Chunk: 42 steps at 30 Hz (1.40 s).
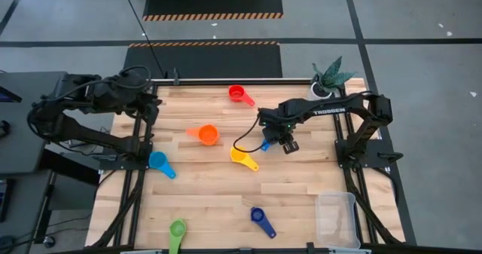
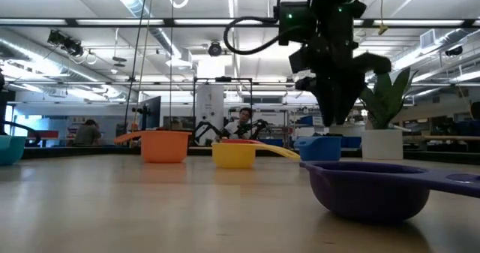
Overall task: Nest measuring cups in basket
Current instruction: Stack the blue measuring cup on top of the orange measuring cup
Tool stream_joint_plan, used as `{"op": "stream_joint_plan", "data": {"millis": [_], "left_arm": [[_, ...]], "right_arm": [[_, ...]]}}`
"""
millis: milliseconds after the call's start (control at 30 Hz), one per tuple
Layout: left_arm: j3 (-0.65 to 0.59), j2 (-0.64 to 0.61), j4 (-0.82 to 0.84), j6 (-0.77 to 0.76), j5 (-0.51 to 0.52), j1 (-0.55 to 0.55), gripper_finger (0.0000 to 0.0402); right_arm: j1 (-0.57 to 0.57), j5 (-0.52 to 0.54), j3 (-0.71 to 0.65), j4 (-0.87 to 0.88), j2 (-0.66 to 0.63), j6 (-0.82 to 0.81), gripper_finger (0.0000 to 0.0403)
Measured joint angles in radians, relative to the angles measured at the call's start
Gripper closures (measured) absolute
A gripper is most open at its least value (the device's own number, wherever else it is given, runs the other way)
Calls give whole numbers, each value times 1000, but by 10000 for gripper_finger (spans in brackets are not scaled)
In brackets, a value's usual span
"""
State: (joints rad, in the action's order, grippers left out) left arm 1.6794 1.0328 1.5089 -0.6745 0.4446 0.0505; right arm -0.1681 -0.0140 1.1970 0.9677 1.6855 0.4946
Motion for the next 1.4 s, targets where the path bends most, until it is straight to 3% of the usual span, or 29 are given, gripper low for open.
{"op": "stream_joint_plan", "data": {"millis": [833, 967, 1100, 1267, 1400], "left_arm": [[0, 1, 0, -52, -1, 0, 290], [0, 1, -1, -55, -1, 0, 290], [0, 1, 0, -55, -1, 0, 290], [-16, 0, 6, -43, 7, 0, 290], [-102, -2, 51, -77, 7, 0, 290]], "right_arm": [[-59, 1, -177, -293, 0, 51, 281], [-65, 1, -177, -334, 0, 37, 314], [-78, 21, -170, -354, 0, -14, 384], [-82, 112, -106, -331, 1, -49, 390], [-82, 115, 15, -278, 1, -69, 393]]}}
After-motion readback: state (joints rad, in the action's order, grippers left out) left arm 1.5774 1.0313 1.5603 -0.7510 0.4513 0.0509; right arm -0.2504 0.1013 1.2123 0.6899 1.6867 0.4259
